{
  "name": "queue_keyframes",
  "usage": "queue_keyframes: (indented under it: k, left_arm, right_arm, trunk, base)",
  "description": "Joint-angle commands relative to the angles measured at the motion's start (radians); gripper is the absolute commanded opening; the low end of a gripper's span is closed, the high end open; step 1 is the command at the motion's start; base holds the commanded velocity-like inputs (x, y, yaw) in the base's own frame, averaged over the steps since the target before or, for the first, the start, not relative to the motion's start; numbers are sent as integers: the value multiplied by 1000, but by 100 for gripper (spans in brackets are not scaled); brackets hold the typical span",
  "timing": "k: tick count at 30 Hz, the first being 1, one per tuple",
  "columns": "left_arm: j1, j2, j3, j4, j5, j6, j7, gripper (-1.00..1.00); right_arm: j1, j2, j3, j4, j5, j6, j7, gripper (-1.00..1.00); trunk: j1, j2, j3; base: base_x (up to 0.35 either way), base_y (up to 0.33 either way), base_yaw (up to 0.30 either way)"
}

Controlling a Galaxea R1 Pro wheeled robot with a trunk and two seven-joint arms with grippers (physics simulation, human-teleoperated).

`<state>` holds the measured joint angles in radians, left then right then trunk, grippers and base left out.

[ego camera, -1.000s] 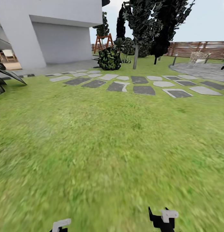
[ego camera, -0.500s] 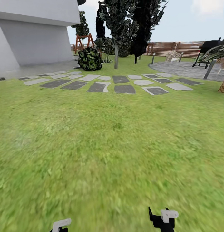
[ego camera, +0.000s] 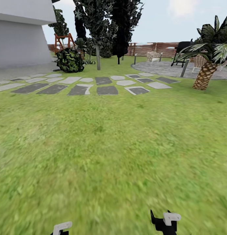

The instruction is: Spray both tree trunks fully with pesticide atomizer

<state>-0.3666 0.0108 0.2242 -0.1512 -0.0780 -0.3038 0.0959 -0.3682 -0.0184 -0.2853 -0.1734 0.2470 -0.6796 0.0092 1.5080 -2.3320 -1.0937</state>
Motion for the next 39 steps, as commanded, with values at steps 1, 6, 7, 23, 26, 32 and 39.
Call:
queue_keyframes:
  k: [1, 6, 7, 23, 26, 32, 39]
  left_arm:
    - [0, 0, 0, 0, 0, 0, 1, -100]
    - [0, 0, 0, 0, 0, 0, 1, -100]
    - [0, 0, 0, 0, 0, 0, 1, -100]
    - [0, 0, 0, -1, 0, 0, 1, -100]
    - [0, 0, 0, 0, 0, 0, 1, -100]
    - [0, 0, 0, -1, 0, 0, 1, -100]
    - [0, 0, 0, -1, 0, 0, 1, -100]
  right_arm:
    - [0, 0, 0, 0, 0, 0, 0, 100]
    - [0, 0, 0, 0, 0, 0, 0, 100]
    - [0, 0, 0, 0, 0, 0, 0, 100]
    - [0, 0, 0, 0, 0, 0, 0, 100]
    - [0, 0, 0, 0, 0, 0, 0, 100]
    - [0, 1, 0, 0, 0, 0, 0, 100]
    - [0, 2, 0, 0, 0, 0, 0, 100]
  trunk:
    - [0, 0, 0]
    - [0, 0, 0]
    - [0, 0, 0]
    - [0, 0, 0]
    - [0, 0, 0]
    - [0, 0, 0]
    - [0, 0, 0]
  base:
    - [89, -273, -300]
    - [89, -273, -300]
    - [89, -273, -300]
    - [89, -273, -300]
    - [88, -273, -300]
    - [89, -273, -300]
    - [88, -273, -300]
